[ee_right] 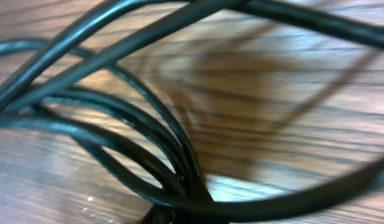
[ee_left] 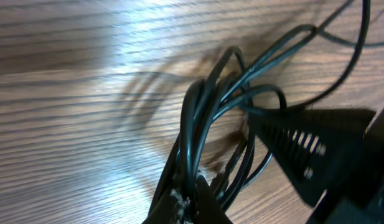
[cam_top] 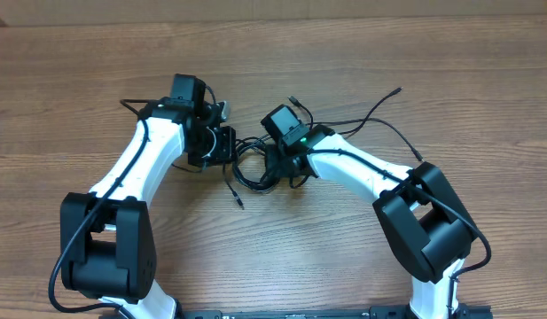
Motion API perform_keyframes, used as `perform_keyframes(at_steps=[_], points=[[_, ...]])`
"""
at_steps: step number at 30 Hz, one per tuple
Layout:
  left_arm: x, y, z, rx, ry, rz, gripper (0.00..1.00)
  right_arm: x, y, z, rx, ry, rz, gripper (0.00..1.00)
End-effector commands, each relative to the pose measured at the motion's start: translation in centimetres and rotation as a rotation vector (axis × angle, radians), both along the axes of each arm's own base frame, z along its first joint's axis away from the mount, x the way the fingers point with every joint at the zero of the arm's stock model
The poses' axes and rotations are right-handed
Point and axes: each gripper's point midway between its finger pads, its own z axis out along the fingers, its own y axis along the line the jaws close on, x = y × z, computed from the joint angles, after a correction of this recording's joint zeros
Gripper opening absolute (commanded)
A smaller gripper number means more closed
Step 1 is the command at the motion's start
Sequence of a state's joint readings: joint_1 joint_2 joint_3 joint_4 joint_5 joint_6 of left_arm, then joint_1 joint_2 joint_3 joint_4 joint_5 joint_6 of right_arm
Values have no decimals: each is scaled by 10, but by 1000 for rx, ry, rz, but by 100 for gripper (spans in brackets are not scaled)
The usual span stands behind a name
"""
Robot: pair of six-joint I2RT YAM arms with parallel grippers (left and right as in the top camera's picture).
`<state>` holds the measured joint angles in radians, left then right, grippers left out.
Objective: Untangle cables
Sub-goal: 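Lower the right gripper onto the coil beside the left gripper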
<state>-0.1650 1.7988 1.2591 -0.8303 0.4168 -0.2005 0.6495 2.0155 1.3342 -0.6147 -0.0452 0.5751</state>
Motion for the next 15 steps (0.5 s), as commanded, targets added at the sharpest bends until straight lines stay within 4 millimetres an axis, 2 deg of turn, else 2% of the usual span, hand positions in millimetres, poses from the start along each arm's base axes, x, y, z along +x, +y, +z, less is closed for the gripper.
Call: perform_keyframes(at_steps=[1, 3, 5, 11, 15], points=[[-1, -8, 9, -2, -32, -40, 14, 14, -28, -5, -51, -7, -67, 4], [0, -4, 7, 31, -33, -30, 34, 15, -34, -5, -56, 2, -80, 4], [1, 3, 4, 76, -26, 9, 44, 16, -38, -6, -59, 5, -89, 4], [2, 17, -2, 144, -3, 101, 45, 17, -37, -6, -58, 4, -88, 4], [3, 16, -6, 132, 12, 161, 45, 17, -37, -6, -58, 3, -88, 4]])
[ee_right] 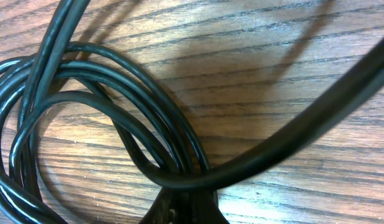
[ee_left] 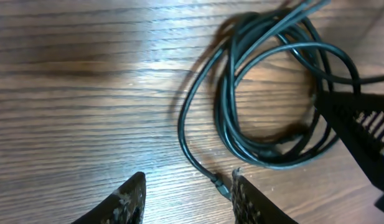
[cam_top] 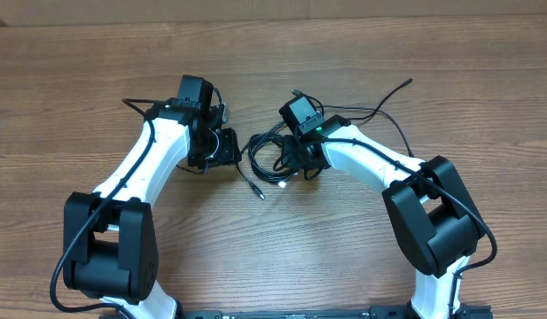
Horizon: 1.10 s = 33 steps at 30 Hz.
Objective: Untangle cables
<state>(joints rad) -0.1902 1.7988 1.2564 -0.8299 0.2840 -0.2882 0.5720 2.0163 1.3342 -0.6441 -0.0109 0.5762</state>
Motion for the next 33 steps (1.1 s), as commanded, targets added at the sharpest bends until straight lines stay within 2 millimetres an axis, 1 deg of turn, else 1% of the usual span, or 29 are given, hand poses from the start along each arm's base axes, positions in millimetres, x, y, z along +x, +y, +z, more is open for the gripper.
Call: perform_keyframes(at_steps=[1, 3, 6, 7, 10, 12, 13, 16, 20, 25, 29, 31, 33], points=[[3, 2, 2, 12, -10, 84, 45, -1, -1, -3, -14, -2, 1, 4], [8, -3, 4, 3, -32, 86, 43, -1, -1, -3, -13, -4, 1, 4], [14, -12, 6, -12, -60, 95, 35, -1, 0, -3, -9, -2, 2, 4], [14, -14, 6, -17, -60, 103, 33, -1, 0, -3, -10, -2, 2, 4], [12, -23, 6, -17, -51, 129, 21, -1, 0, -3, -10, -2, 2, 4], [9, -22, 1, 22, -42, 180, 16, -1, 0, -3, -10, -2, 2, 4], [8, -21, -1, 50, -42, 210, 15, -1, 0, -3, -10, -2, 2, 4], [6, -22, -7, 98, -55, 239, 16, -1, 0, -3, -10, -2, 2, 4], [8, -32, -7, 97, -85, 215, 18, -1, 0, -3, -10, -2, 2, 4], [11, -35, -8, 86, -88, 245, 20, -1, 0, -3, -10, -2, 2, 4], [9, -35, -24, 101, -51, 252, 21, -1, 0, -3, -10, -1, 2, 4], [11, -36, -31, 100, -46, 257, 26, -1, 0, -3, -10, -2, 2, 4], [15, -37, -37, 98, -46, 257, 29, -1, 0, -3, -9, -2, 2, 4]])
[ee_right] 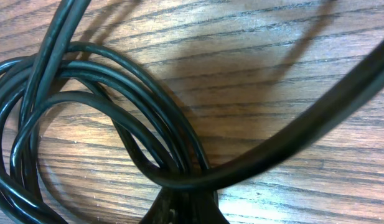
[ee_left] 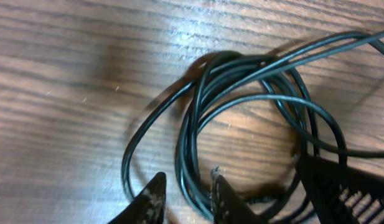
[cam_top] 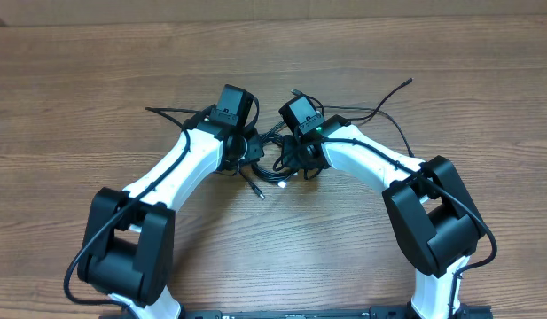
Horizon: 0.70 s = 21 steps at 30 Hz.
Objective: Untangle cables
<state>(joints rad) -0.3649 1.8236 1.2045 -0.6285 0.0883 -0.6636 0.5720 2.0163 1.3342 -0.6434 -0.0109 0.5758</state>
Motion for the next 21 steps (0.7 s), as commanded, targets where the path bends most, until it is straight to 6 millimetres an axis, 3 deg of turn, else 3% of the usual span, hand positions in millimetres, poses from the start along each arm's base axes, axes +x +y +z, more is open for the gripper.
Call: perform_keyframes(at_steps=[1, 7, 21], points=[[1, 2, -20, 18, 28, 27, 30, -1, 0, -3, -10, -2, 2, 4], [3, 0, -25, 15, 28, 25, 30, -1, 0, -3, -10, -1, 2, 4], [-4, 3, -32, 24, 47, 25, 20, -1, 0, -3, -10, -2, 1, 5]])
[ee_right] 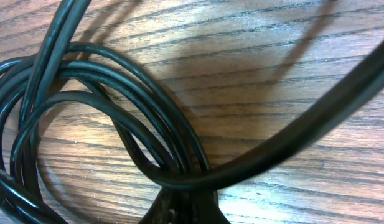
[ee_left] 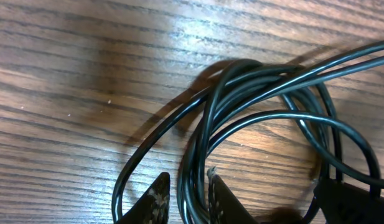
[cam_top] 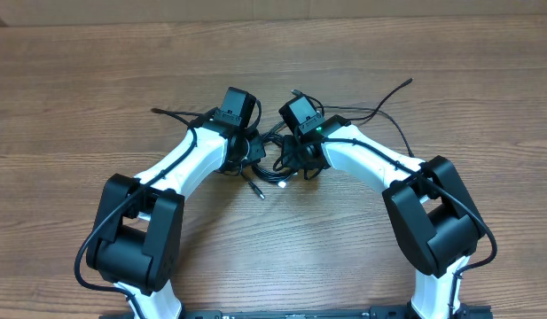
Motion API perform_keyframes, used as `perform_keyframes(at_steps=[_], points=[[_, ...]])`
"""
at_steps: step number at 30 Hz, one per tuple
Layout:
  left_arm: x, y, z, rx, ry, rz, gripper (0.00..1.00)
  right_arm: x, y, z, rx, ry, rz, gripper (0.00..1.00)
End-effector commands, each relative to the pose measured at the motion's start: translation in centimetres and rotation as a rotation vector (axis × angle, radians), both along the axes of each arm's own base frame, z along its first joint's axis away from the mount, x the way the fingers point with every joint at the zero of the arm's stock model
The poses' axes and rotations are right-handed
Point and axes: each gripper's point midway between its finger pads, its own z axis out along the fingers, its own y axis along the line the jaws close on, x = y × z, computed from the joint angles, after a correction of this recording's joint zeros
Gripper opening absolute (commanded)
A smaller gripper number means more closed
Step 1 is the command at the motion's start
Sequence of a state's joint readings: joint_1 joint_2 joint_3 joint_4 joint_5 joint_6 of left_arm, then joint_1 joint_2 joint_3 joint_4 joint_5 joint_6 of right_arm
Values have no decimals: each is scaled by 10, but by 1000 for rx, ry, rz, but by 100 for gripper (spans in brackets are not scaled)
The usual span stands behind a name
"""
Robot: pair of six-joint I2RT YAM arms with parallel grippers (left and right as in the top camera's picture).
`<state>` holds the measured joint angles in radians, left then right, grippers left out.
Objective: Untangle cables
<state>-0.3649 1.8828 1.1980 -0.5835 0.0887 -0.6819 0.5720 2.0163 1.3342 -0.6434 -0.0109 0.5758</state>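
A tangle of black cables (cam_top: 271, 152) lies coiled on the wooden table between my two grippers. In the left wrist view the coil (ee_left: 260, 93) fills the right half. My left gripper (ee_left: 187, 186) stands open and narrow, its fingers (ee_left: 155, 200) straddling a few strands at the coil's left side. My right gripper (ee_right: 187, 205) is shut on a bunch of strands (ee_right: 117, 112) at the coil's right side, with one thick strand crossing just above its tips. From overhead the left gripper (cam_top: 253, 152) and the right gripper (cam_top: 293, 162) are close together.
A loose plug end (cam_top: 260, 193) lies just in front of the coil. Thin cable ends run off to the back right (cam_top: 404, 84) and behind the right wrist (cam_top: 295, 92). The table's far edge (cam_top: 273, 18) is at the top.
My left gripper has come a little closer onto the coil's left strands, with its jaws slightly narrower around them. The right gripper and the coil have not moved.
At first both grippers were shut on the tangle, close together. Then the left had let go and stood open to the left, while the right held the coil further right. Later the left had come over with open jaws astride the coil's left strands, where it stays.
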Motion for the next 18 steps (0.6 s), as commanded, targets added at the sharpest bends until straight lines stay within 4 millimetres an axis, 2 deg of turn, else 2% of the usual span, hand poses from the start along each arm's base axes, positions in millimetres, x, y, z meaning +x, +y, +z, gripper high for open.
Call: perform_keyframes(at_steps=[1, 18], points=[[-8, 4, -12, 21, 24, 7, 18, -1, 0, -3, -10, -2, 1, 5], [-6, 1, -15, 9, 2, 3, 19, -1, 0, -3, -9, -2, 1, 8]])
